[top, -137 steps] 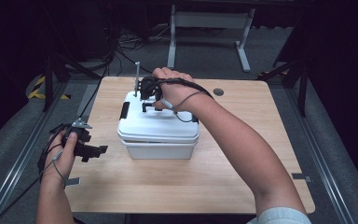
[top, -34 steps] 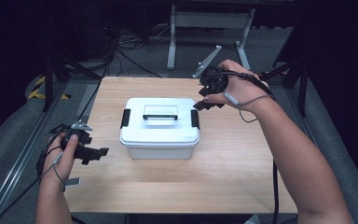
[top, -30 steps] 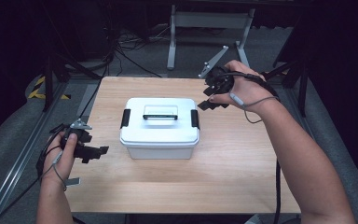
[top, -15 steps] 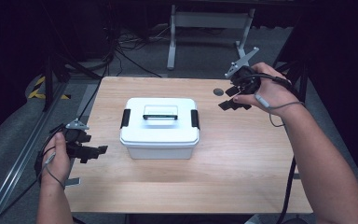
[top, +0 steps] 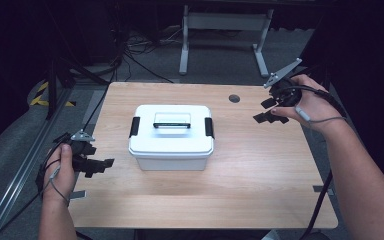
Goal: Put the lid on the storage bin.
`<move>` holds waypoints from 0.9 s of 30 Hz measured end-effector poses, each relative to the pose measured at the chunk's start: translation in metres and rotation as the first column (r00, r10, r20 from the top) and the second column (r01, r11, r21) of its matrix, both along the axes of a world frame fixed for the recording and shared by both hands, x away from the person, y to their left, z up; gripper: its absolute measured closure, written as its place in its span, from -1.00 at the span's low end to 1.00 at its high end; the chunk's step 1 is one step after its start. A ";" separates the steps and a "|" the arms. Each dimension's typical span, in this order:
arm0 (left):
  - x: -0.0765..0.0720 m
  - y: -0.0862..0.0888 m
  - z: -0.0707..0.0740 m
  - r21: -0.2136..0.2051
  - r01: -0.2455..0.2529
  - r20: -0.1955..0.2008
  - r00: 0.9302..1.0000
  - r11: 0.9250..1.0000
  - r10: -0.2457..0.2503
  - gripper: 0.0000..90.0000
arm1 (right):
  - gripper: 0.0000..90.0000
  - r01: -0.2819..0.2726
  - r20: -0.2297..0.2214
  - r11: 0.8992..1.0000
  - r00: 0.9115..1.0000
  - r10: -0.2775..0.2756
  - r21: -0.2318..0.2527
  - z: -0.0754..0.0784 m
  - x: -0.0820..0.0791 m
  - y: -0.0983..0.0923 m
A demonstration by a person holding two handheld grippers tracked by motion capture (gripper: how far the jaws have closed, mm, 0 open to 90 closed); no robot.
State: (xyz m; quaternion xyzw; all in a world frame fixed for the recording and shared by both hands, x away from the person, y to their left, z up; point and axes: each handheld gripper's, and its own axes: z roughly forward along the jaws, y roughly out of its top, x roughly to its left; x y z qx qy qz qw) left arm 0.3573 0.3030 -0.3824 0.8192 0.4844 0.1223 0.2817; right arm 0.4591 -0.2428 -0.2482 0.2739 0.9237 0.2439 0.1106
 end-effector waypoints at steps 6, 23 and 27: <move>0.002 0.000 -0.001 -0.017 0.029 -0.002 1.000 0.999 -0.029 -0.56 | -0.14 0.057 -0.022 0.998 0.998 -0.057 -0.003 -0.021 0.002 -0.023; 0.007 0.000 -0.005 0.000 0.008 -0.011 1.000 1.000 -0.008 -0.55 | -0.14 0.139 -0.077 0.990 0.988 -0.136 0.029 -0.089 0.002 -0.058; 0.007 -0.003 -0.006 -0.017 0.009 -0.012 1.000 1.000 -0.009 -0.54 | -0.14 0.143 -0.080 0.988 0.987 -0.139 0.053 -0.102 0.000 -0.060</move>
